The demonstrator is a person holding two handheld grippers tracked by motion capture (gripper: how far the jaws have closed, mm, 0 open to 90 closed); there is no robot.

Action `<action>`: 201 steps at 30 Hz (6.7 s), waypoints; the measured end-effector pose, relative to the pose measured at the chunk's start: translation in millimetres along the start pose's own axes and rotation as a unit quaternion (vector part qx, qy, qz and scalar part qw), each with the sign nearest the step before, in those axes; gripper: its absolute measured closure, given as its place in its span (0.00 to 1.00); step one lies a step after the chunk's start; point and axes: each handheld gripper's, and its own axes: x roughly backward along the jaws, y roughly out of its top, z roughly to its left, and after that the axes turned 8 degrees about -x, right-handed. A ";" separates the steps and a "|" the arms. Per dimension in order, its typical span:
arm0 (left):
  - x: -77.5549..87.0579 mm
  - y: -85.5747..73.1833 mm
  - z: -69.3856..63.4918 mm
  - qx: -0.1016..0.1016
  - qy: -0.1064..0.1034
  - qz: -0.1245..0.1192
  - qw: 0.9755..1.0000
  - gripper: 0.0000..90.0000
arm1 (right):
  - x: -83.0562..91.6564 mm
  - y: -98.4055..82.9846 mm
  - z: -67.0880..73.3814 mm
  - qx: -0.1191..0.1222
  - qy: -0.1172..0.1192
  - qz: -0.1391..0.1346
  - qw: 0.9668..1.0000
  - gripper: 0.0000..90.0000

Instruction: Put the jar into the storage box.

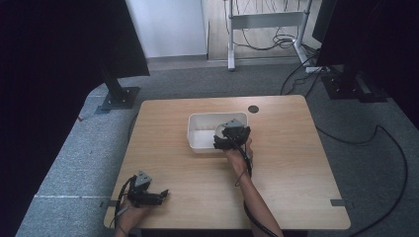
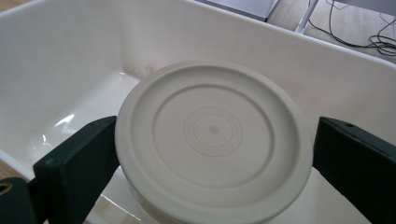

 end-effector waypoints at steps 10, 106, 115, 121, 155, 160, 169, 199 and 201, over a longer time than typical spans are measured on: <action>-0.1 0.0 -0.1 0.001 0.000 -0.001 1.000 0.03 | 6.7 1.9 1.6 0.007 0.022 0.001 1.000 0.02; 0.0 0.0 -0.5 0.002 0.002 0.000 1.000 0.03 | 115.3 -58.0 -57.2 0.037 0.075 -0.002 0.997 0.03; 0.0 0.0 -0.4 0.002 0.002 0.000 1.000 0.03 | 126.0 -68.0 -67.1 0.026 0.071 -0.001 0.997 0.02; 0.0 0.0 -0.5 0.002 0.002 0.000 1.000 0.03 | 131.4 -72.5 -70.6 0.024 0.068 -0.002 0.997 0.02; 0.0 0.0 -0.5 0.002 0.002 0.000 1.000 0.03 | 167.9 -106.7 -96.8 0.011 0.025 0.007 1.000 0.02; 0.0 0.0 -0.4 0.002 0.002 0.000 1.000 0.03 | 171.5 -115.3 -99.9 0.007 0.017 0.011 1.000 0.02; 0.0 0.0 -0.4 0.002 0.002 0.000 1.000 0.03 | 175.0 -131.0 -105.2 -0.001 0.004 0.022 1.000 0.02; -0.1 0.0 -0.6 0.002 0.002 0.000 1.000 0.03 | 173.5 -161.8 -105.6 -0.004 -0.019 0.082 0.996 0.03; 0.0 0.0 -0.5 0.002 0.002 0.000 1.000 0.03 | 173.0 -162.9 -105.3 -0.006 -0.017 0.086 0.996 0.03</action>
